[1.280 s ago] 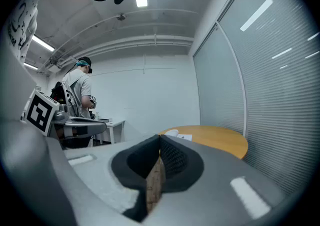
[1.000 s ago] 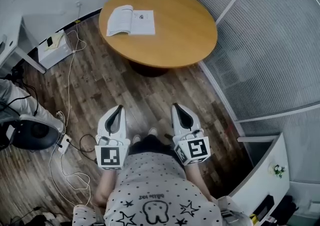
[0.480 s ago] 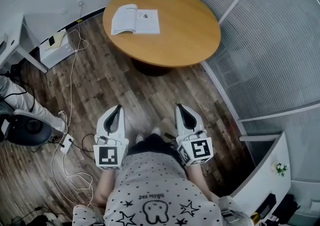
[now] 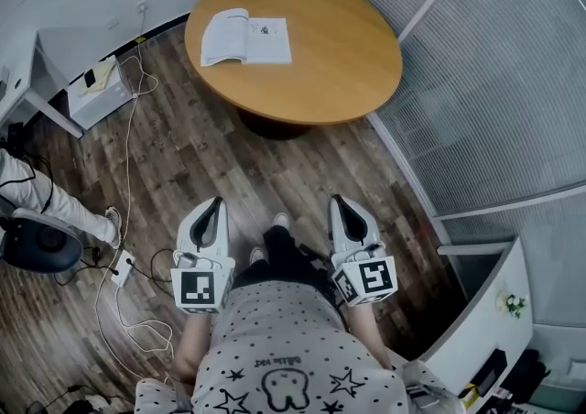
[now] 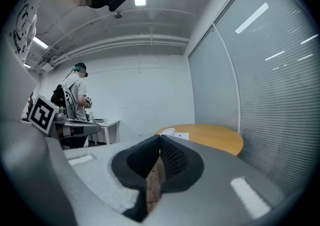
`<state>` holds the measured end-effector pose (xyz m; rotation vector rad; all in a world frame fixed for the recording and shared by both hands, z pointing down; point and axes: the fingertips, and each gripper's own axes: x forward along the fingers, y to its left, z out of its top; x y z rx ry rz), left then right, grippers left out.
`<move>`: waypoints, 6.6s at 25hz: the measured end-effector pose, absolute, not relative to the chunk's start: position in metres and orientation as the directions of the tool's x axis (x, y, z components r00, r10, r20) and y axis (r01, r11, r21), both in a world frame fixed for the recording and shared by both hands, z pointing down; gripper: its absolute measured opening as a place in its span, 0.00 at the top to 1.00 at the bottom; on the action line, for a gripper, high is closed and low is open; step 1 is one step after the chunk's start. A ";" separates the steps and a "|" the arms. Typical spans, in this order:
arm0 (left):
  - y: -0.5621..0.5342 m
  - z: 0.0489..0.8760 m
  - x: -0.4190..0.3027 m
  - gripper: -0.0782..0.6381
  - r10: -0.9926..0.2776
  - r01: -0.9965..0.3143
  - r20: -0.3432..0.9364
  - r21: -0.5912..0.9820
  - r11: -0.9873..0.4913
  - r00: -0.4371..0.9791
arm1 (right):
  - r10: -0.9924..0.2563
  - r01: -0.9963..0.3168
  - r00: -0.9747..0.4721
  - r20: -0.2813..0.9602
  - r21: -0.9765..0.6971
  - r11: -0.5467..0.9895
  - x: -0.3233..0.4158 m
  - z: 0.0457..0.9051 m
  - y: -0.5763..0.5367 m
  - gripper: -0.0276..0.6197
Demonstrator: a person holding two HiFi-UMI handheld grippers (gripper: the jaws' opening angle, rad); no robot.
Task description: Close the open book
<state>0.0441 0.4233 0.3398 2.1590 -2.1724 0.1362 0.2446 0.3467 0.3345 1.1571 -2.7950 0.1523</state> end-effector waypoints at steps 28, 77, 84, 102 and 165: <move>0.238 0.338 -0.018 0.88 -0.988 -0.994 0.103 -0.024 0.111 -0.113 | -0.591 -0.604 -0.791 0.163 -0.049 0.795 0.161 0.344 0.141 0.95; 0.033 0.352 -0.159 0.88 -0.990 -1.000 0.143 0.018 -0.011 0.013 | -0.682 -0.715 -0.691 0.237 -0.089 0.693 0.045 0.358 -0.044 0.95; 0.018 0.368 -0.191 0.88 -0.979 -0.996 0.183 0.032 -0.080 0.085 | -0.723 -0.761 -0.640 0.260 -0.090 0.642 0.016 0.360 -0.047 0.95; 0.018 0.399 -0.180 0.88 -0.955 -0.992 0.283 0.113 -0.056 0.086 | -0.674 -0.720 -0.686 0.275 -0.117 0.684 0.000 0.372 -0.057 0.95; -0.018 0.472 -0.210 0.78 -0.969 -0.653 0.233 0.723 0.226 -0.077 | -0.658 -0.688 -0.659 0.366 0.062 0.723 0.016 0.362 -0.123 0.95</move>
